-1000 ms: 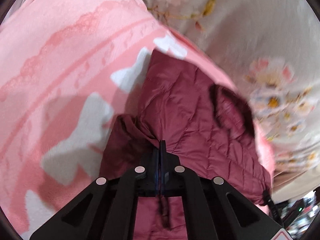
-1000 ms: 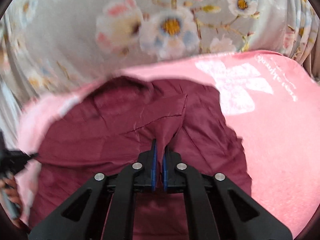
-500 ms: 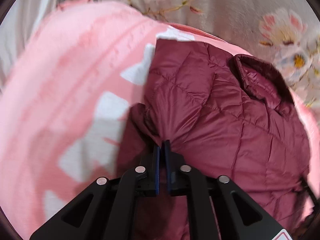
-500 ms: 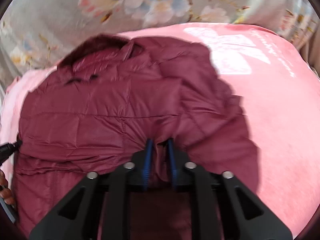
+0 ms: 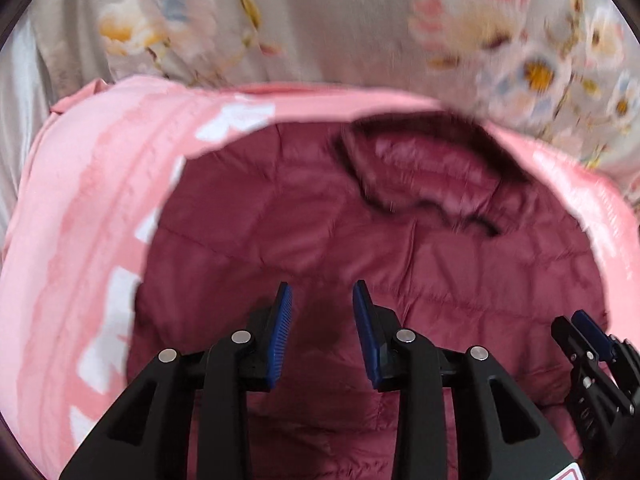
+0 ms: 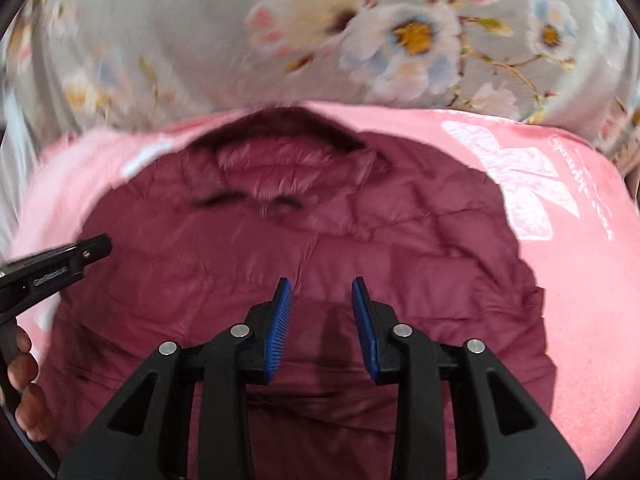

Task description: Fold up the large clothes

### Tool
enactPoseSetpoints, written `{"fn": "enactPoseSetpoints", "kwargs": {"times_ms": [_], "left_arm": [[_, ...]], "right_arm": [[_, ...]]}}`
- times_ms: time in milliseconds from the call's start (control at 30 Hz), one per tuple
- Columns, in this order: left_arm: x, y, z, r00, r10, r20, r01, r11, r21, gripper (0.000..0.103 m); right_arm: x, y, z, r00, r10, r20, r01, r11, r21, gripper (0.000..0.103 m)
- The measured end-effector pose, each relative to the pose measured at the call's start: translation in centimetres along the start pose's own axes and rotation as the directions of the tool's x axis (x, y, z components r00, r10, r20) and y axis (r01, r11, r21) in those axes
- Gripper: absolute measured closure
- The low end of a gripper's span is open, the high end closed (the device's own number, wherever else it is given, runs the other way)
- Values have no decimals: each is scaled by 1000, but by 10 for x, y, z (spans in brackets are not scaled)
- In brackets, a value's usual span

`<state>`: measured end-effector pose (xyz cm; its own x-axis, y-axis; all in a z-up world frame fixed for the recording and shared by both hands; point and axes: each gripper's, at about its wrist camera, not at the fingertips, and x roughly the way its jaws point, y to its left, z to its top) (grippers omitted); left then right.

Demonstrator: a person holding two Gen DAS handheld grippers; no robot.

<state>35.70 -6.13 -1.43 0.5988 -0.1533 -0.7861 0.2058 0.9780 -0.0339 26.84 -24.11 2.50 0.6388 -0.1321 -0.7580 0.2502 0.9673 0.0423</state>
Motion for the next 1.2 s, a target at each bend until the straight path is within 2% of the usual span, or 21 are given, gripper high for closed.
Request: {"fn": "enactPoseSetpoints", "kwargs": {"times_ms": [100,333,633,933,1000,1033,1133,1167,1200], "left_arm": [[22,-3,-16,1000,17,-26,-16,1000,3,71],[27,-10,-34,997,62,49,-65,997,43,70],[28,-20,-37,990,124,64,-129,988,88,70],[31,-22,-37,988,138,65,-144,985,94,67],[29,-17,-36,991,115,62,-119,990,70,64],[27,-13,-34,994,91,57,-95,994,59,62],[19,0,-16,1000,-17,-19,18,1000,21,59],[12,6,-2,997,-73,-28,72,997,-15,57],[8,10,10,995,-98,-21,97,994,-45,51]], "right_arm": [[20,3,-15,999,12,-48,-12,1000,-6,73],[25,0,-22,999,14,-49,-14,1000,4,72],[26,0,-22,998,13,-54,-12,1000,9,69],[28,-2,-23,998,25,-55,-25,1000,15,66],[27,-6,-22,995,79,-56,-77,996,36,49],[23,-10,-20,993,106,-59,-103,993,56,45],[6,-27,-2,976,214,-40,-209,972,105,42],[0,-33,10,974,226,-17,-222,969,111,42],[-3,-39,21,974,227,4,-226,968,113,37]]}}
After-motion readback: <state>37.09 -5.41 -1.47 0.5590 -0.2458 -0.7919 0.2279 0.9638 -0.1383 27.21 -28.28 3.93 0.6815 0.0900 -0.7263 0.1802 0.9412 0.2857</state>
